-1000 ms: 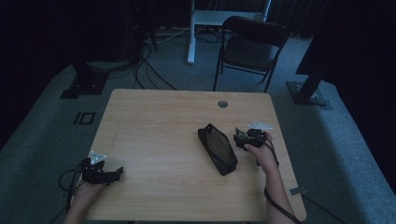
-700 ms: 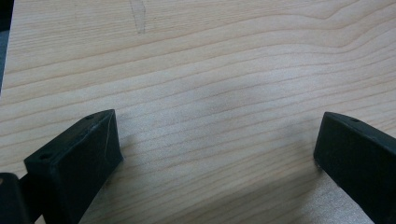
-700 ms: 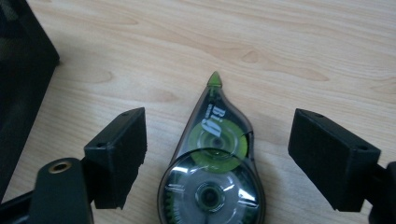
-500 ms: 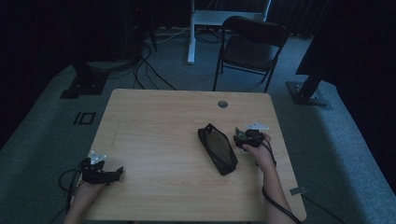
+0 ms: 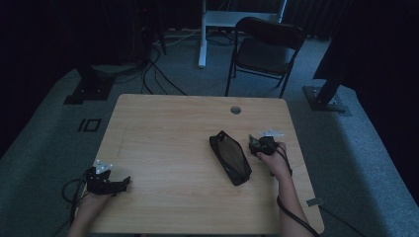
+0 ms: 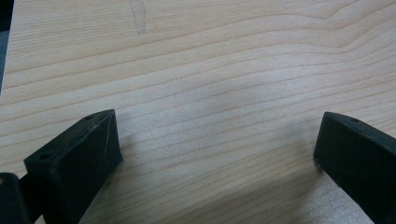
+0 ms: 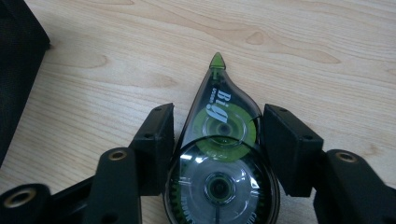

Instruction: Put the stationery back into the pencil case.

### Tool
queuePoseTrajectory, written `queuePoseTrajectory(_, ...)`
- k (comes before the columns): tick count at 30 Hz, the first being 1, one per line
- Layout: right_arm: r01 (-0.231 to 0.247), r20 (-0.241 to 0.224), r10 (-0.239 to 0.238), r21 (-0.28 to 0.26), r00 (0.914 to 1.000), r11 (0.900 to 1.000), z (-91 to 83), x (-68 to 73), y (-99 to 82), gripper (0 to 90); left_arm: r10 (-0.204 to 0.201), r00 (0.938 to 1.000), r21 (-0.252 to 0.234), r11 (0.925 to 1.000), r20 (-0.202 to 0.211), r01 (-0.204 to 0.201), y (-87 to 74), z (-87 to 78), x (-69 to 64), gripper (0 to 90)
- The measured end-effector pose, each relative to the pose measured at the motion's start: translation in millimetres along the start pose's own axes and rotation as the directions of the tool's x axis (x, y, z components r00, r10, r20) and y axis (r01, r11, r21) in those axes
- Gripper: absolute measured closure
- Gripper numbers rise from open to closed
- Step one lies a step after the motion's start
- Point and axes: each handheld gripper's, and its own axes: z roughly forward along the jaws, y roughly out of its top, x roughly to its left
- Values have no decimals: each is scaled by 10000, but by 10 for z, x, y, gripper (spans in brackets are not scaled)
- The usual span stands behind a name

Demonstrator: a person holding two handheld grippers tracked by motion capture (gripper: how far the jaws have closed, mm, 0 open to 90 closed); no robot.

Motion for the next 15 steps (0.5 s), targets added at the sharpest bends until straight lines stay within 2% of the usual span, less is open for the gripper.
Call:
queuePoseTrajectory(4, 141, -27, -141, 38, 9999, 9999, -2, 30, 13, 480, -6, 10000, -2, 10000, -1, 6, 0, 0, 0, 7)
queuePoseTrajectory(9, -216, -135, 217, 97, 9997, 9997, -17, 29, 27, 490, -4, 10000, -1, 10000, -1, 4, 0, 0, 0, 7)
queuePoseTrajectory(15, -279, -90, 281, 139, 9996, 9995, -72, 10, 39, 494, -5, 10000, -2, 10000, -2, 5, 0, 0, 0, 7)
